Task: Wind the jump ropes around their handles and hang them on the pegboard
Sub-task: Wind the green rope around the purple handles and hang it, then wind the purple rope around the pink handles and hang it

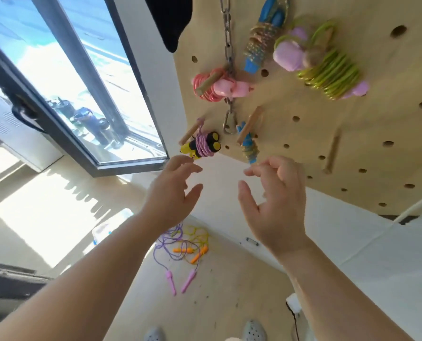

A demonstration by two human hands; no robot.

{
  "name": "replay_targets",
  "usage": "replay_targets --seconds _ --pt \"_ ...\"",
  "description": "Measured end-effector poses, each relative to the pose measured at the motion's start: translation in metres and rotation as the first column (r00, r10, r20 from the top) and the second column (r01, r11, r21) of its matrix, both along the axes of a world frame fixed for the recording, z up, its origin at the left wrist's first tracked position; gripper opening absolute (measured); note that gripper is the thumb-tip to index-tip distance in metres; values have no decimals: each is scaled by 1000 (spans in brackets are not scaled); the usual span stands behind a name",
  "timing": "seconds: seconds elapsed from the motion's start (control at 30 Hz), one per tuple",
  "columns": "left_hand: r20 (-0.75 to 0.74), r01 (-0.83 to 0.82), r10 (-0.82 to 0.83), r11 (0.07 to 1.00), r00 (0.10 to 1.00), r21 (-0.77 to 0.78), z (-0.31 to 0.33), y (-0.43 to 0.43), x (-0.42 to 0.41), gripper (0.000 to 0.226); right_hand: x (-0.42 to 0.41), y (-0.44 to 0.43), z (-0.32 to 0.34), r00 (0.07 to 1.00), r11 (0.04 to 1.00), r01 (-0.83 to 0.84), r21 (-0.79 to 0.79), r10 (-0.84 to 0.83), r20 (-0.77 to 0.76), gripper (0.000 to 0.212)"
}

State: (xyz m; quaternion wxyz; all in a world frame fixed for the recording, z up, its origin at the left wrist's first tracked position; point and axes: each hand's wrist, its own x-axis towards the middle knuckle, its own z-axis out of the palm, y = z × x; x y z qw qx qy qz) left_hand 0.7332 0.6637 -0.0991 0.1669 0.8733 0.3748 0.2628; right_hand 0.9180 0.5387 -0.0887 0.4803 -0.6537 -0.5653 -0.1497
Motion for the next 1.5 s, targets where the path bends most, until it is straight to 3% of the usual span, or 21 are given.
replay_targets --seconds 0.13,0.27,0.43,0.57,0.63,0.77,1.13,1.33,1.4,1.5 --pt "-42 -68 62 982 997 -177 -48 17 -70 30 -56 28 -40 995 975 -97 -199 88 -57 20" --pt "-107 -151 124 940 986 -306 -99 48 -156 28 -127 60 -101 980 856 -147 -496 58 -190 22" --pt "-229 -189 91 870 969 -456 -170 88 -251 34 -207 93 -181 883 585 -263 -767 -174 -436 14" --pt "-359 -292 87 769 929 -569 -241 110 -285 46 -232 122 -256 844 321 -346 -881 -303 -442 18" --pt "-407 -337 76 707 910 -622 -290 117 -293 51 -235 135 -304 812 246 -382 -891 -371 -450 22" --pt "-483 -396 28 614 875 -683 -403 126 -295 55 -234 157 -417 697 220 -466 -857 -506 -508 20" --pt "-586 -521 -65 389 807 -760 -712 163 -275 56 -227 185 -739 569 173 -508 -844 -668 -479 23" --pt "-640 -579 -101 336 762 -743 -828 185 -273 63 -213 203 -848 536 177 -465 -868 -724 -434 22" --pt "-645 -586 -98 332 758 -739 -858 193 -269 69 -209 212 -875 548 182 -441 -879 -721 -424 31" --pt "-650 -600 -73 320 756 -733 -896 204 -264 77 -209 221 -907 572 169 -418 -893 -714 -403 27"
